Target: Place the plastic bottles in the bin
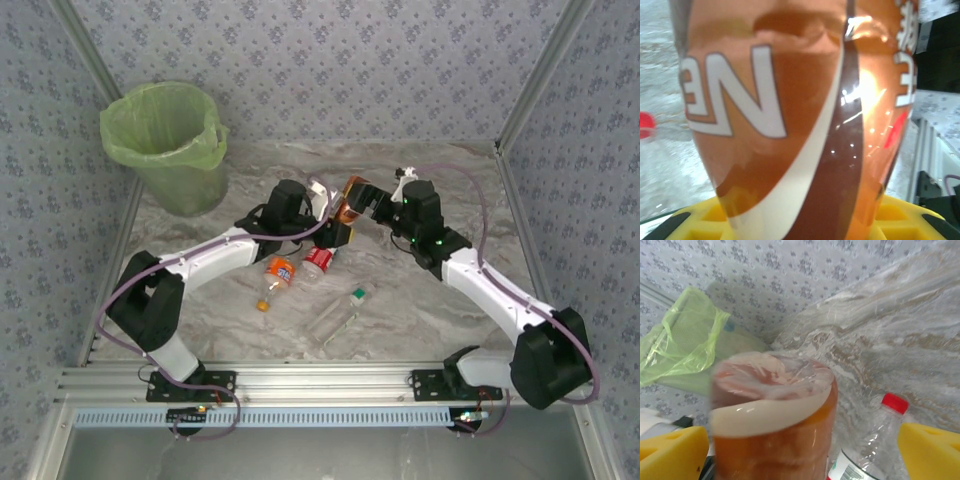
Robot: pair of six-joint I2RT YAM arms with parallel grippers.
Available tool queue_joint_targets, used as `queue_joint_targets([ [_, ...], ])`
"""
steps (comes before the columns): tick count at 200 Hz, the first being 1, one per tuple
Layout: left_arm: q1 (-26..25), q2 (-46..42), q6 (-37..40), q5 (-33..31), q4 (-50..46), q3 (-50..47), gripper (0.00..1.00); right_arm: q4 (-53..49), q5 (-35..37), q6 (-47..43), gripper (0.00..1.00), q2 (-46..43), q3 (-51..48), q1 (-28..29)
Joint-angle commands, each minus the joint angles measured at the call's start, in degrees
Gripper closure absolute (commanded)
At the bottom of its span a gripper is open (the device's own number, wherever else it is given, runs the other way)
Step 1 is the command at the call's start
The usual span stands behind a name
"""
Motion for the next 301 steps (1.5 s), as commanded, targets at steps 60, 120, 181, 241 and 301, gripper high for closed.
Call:
queue_joint_targets([
  [60, 4.3, -4.6, 2.8, -8.0, -10.2, 3.8, 1.0, -4.4, 6.4, -8.3, 0.01, -5.9, -0.4, -0.3],
  [120, 5.4, -7.7, 6.8, -9.3, -16.9, 7.7, 1.0, -4.7, 6.6, -10.0, 0.01, -6.9, -1.6, -0.4],
  [181, 7.7, -10.4, 7.7, -22.8, -23.6, 12.4, 1.0, -1.6, 9.7, -13.0, 0.01, -7.5, -4.2, -0.4],
  [241, 11.6, -11.3, 9.4, -30.4, -30.4, 19.2, 1.0, 2.8, 5.9, -16.6, 0.01, -8.5, -6.6, 0.3],
  [301, 13.8, -10.9, 12.7, -43.1, -32.7, 26.0, 1.0, 4.7, 8.0, -19.1, 0.01, -8.3, -6.6, 2.8],
])
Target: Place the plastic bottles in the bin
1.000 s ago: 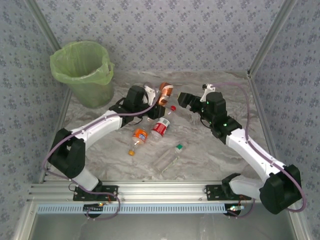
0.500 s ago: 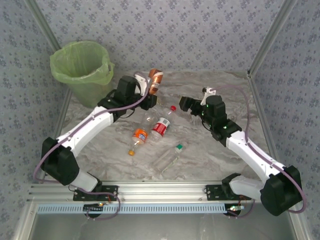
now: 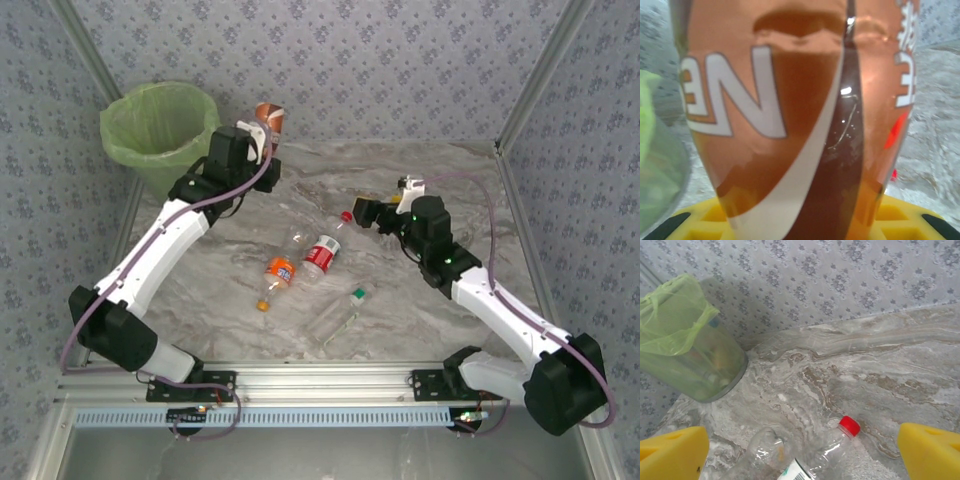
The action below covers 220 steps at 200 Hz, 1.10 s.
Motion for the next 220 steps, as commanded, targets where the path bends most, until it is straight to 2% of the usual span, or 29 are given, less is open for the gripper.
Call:
queue_joint_targets([
  [1, 1.5, -1.5, 2.6, -6.8, -0.9, 3.8, 1.0, 2.0, 1.3, -1.9, 0.01, -0.8, -0.4, 0.7],
  [48, 8.0, 0.2, 4.7, -10.9, 2.5, 6.6, 1.0, 1.7, 1.9, -2.4, 0.01, -1.3, -0.3, 1.8],
  [65, 11.8, 0.4, 4.2, -10.2, 4.5, 7.0, 1.0, 1.1, 2.3, -2.5, 0.01, -2.0, -0.5, 2.2],
  [93, 18.4, 2.9, -0.4, -9.0, 5.1, 11.3, 1.0, -0.2, 2.8, -2.6, 0.01, -2.8, -0.7, 2.4],
  [128, 24.0, 8.4, -8.3, -6.2, 6.0, 16.3, 1.0, -1.3, 2.9, -1.6, 0.01, -3.5, -0.8, 2.6],
  [160, 27.0, 16.4, -10.7, -6.6, -0.4, 27.2, 1.0, -2.6, 4.2, -1.2, 0.01, -5.0, -1.2, 2.5],
  [183, 28.4, 22.7, -10.7, -2.8, -8.7, 37.0, 1.0, -4.4, 4.6, -0.7, 0.01, -5.8, -1.2, 2.5],
  [208, 29.1, 27.9, -9.5, 0.0, -15.5, 43.8, 0.92, -5.3, 5.3, -0.2, 0.01, -6.4, -1.5, 2.5],
  [220, 29.7, 30.3, -10.1, 1.6, -17.8, 46.5, 0.92, -5.3, 5.8, 0.1, 0.01, -6.5, -1.8, 2.5],
])
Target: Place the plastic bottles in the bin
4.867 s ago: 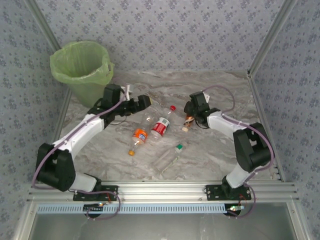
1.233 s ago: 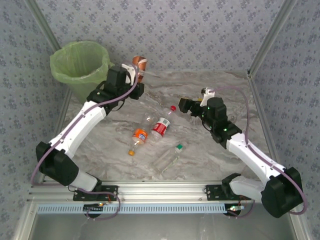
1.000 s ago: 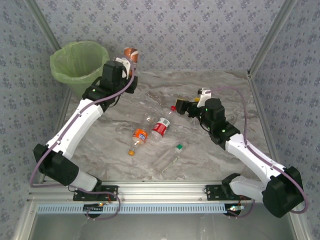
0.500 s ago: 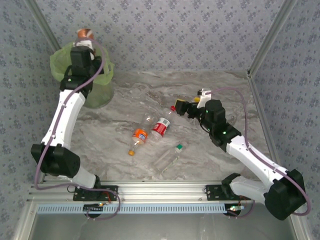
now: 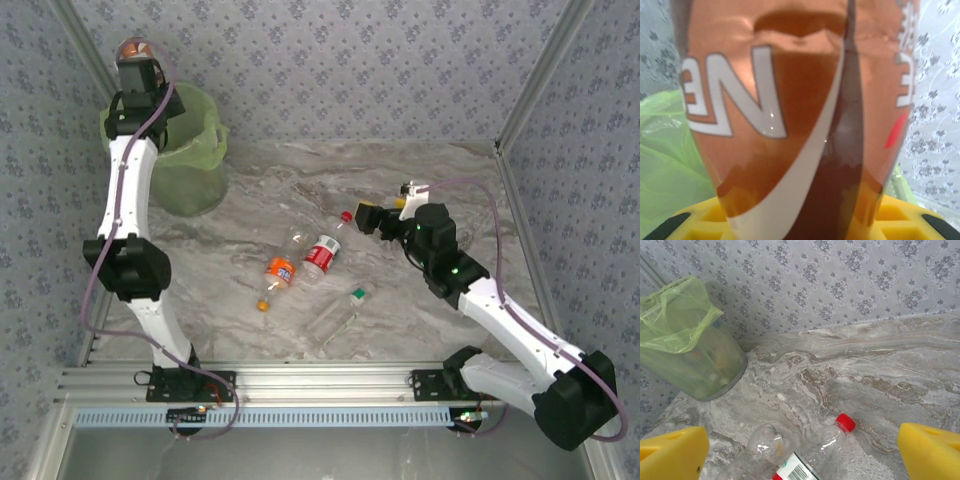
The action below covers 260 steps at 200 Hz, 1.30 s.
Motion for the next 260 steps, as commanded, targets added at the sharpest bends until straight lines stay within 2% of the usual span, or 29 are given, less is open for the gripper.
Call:
queue_joint_targets([
  [1, 0.7, 3.4, -0.8, 4.6, -8.6, 6.1, 0.92, -1.5, 2.1, 1.2, 0.01, -1.1, -0.8, 0.2],
  [25, 1.3, 7.8, -2.8, 7.4, -12.3, 11.6, 0.92, -1.6, 2.4, 1.4, 0.01, -1.2, -0.8, 0.3],
  [47, 1.4, 11.4, -6.6, 6.1, -15.0, 15.8, 0.87, -1.6, 2.3, 1.6, 0.01, -1.1, -0.6, 0.3],
  [55, 1.3, 12.5, -8.3, 5.4, -15.8, 17.1, 0.77, -1.6, 2.3, 1.6, 0.01, -1.1, -0.5, 0.3],
  [69, 1.5, 14.2, -11.1, 5.2, -16.4, 19.3, 0.46, -1.8, 2.1, 1.7, 0.01, -1.2, -0.5, 0.3],
  [77, 1.6, 14.9, -12.3, 5.3, -16.5, 20.3, 0.32, -1.9, 2.0, 1.7, 0.01, -1.2, -0.5, 0.3],
  [85, 1.6, 15.8, -13.0, 6.0, -16.2, 21.3, 0.24, -2.2, 1.9, 1.7, 0.01, -1.3, -0.4, 0.3],
  [97, 1.5, 16.8, -13.3, 8.3, -15.2, 22.8, 0.18, -2.5, 1.9, 1.7, 0.01, -1.4, -0.4, 0.3],
  [125, 1.6, 18.8, -12.2, 13.9, -15.2, 27.5, 0.1, -2.6, 2.2, 1.8, 0.01, -1.9, -0.6, 0.3],
  [161, 1.6, 17.6, -10.9, 17.1, -16.1, 27.9, 0.07, -2.5, 2.1, 1.8, 0.01, -1.9, -0.9, 0.2],
  [174, 1.5, 16.9, -10.0, 18.4, -16.6, 27.8, 0.01, -2.6, 2.2, 1.7, 0.01, -1.9, -1.1, 0.2],
  [202, 0.8, 14.7, -7.5, 19.0, -17.4, 26.8, 0.01, -2.4, 2.9, 1.9, 0.01, -1.8, -1.8, 0.2],
  [230, -0.4, 10.3, -5.6, 18.9, -14.9, 20.8, 0.01, -1.7, 3.9, 2.2, 0.01, -1.3, -2.6, 0.1],
  [260, -2.3, 1.4, -4.9, 18.1, -5.8, 6.2, 0.01, -2.6, 5.0, 3.1, 0.01, 0.1, -2.6, 0.1],
])
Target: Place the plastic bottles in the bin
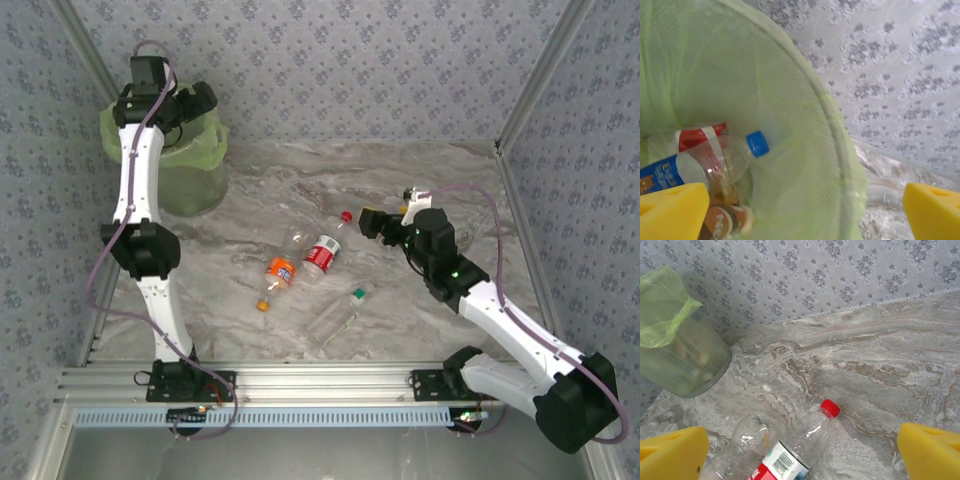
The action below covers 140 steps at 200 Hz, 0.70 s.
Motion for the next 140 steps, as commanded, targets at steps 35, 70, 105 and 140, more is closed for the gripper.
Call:
queue_joint_targets([
  [35, -3.9, -19.2, 1.6, -0.2, 18.7, -25.4, 0.01, 0.2, 4.0, 2.6, 0.01, 1.4, -1.5, 0.1],
  [70, -6.9, -28.3, 1.9, -1.8, 26.9, -40.7, 0.01, 0.6, 9.4, 6.6, 0.01, 1.4, -2.6, 0.1],
  [105, -11.2, -33.7, 1.6, -4.7, 29.6, -48.5, 0.01, 0.2, 12.3, 9.4, 0.01, 2.1, -3.5, -0.2],
  [140, -15.1, -37.2, 3.3, -6.7, 30.3, -53.7, 0.01, 0.1, 14.2, 10.2, 0.01, 2.7, -4.5, -0.4],
])
